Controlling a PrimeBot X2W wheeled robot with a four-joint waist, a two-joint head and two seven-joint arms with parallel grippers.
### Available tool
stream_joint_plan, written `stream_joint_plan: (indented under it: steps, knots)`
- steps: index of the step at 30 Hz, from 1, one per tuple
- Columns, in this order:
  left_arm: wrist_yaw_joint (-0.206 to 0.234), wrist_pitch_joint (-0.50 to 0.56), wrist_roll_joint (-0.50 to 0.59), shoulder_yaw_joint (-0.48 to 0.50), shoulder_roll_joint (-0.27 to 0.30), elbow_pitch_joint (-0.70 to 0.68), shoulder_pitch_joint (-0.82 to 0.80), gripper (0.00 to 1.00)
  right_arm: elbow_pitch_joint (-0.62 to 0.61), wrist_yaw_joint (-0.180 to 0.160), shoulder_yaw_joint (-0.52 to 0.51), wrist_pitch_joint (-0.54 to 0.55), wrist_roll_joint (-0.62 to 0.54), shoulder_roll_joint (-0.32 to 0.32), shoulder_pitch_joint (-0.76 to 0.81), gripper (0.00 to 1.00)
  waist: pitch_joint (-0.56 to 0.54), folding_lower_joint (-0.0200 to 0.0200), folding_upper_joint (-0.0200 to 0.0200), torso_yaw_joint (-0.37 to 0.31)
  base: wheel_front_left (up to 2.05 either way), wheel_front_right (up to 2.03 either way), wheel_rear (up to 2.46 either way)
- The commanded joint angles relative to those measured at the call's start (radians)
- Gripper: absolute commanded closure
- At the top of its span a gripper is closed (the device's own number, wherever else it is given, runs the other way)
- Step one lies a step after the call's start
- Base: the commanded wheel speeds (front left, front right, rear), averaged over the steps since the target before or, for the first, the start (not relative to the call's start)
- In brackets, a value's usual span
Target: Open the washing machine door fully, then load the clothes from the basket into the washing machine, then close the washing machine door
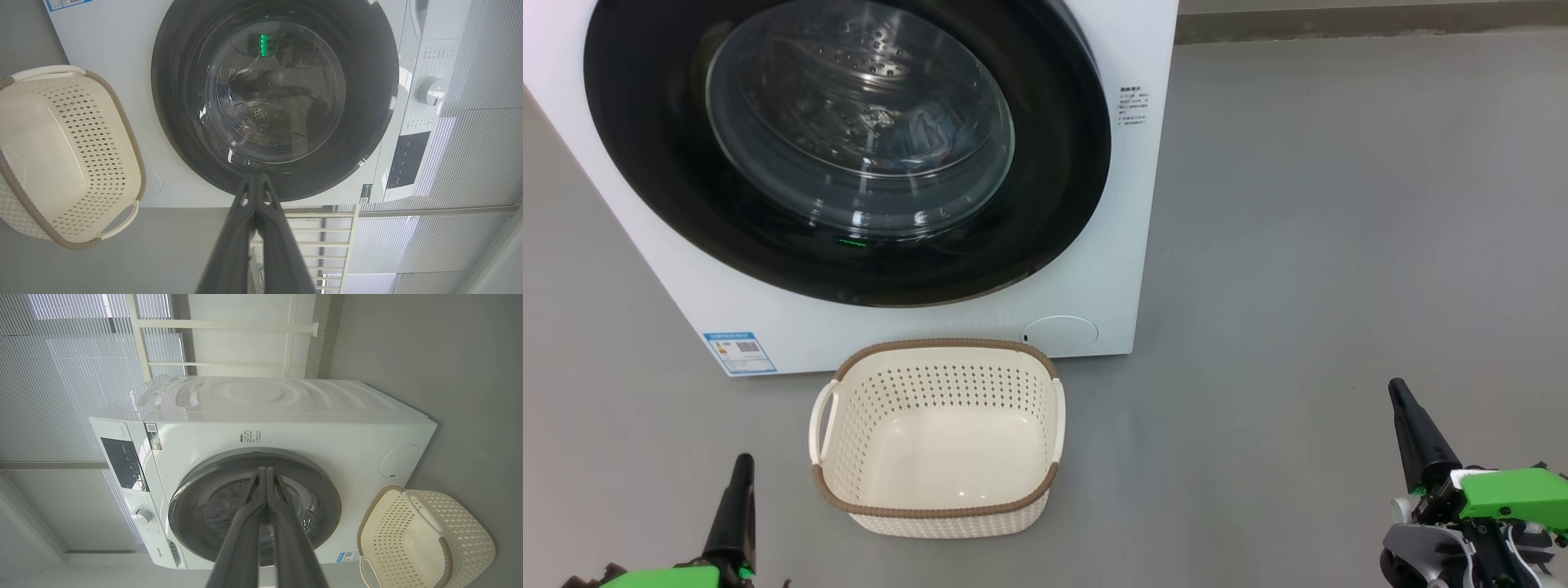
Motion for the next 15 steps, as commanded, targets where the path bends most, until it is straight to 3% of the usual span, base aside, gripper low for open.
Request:
stream_joint_plan:
  steps: [1,15]
  knots:
    - [-0.002,0.006,-0.009,0.031,0.009,-0.032,-0.031,1.00,-0.030,0.003,0.018,0.005,-0.001,-0.008,-0.015,1.00,0.000,0.0000,0.0000,0.000,0.00,0.00,0.00]
    - [-0.002,0.006,-0.009,0.031,0.009,-0.032,-0.031,1.00,-0.030,0.003,0.018,0.005,-0.002,-0.008,-0.015,1.00,0.000,0.0000,0.0000,0.000,0.00,0.00,0.00]
